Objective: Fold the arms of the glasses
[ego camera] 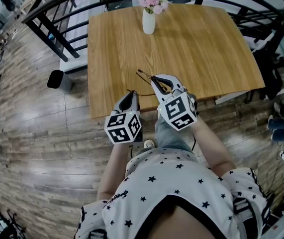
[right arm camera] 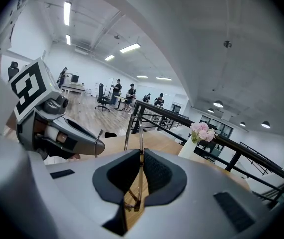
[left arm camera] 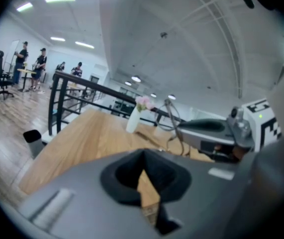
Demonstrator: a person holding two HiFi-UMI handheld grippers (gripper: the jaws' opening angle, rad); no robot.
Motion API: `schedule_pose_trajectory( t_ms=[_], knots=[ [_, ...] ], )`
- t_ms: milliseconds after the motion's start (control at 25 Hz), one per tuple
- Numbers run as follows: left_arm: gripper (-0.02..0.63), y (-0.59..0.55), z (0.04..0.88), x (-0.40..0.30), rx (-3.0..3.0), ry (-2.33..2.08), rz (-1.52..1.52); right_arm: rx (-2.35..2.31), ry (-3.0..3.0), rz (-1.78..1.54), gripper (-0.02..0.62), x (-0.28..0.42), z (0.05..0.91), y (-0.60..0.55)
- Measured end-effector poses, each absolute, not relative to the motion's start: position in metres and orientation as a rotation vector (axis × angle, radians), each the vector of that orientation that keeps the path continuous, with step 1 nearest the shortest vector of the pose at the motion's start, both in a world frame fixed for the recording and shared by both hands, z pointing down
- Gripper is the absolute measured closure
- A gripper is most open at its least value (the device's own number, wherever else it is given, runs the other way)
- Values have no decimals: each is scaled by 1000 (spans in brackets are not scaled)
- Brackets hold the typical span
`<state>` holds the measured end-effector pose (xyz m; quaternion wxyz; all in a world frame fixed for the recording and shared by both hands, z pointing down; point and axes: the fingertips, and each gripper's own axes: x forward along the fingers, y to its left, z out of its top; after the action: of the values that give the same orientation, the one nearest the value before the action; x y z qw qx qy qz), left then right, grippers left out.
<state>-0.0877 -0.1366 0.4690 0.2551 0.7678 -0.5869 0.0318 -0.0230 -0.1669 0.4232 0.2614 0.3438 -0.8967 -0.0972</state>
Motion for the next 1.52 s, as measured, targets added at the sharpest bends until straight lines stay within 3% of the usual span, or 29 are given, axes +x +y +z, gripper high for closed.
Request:
schedule_pose_trajectory(
  t_ms=[1520],
  knots=[
    [598, -173, 461, -81, 2108, -1586, 104, 840, -2413, -235, 574, -35, 447, -179]
  ],
)
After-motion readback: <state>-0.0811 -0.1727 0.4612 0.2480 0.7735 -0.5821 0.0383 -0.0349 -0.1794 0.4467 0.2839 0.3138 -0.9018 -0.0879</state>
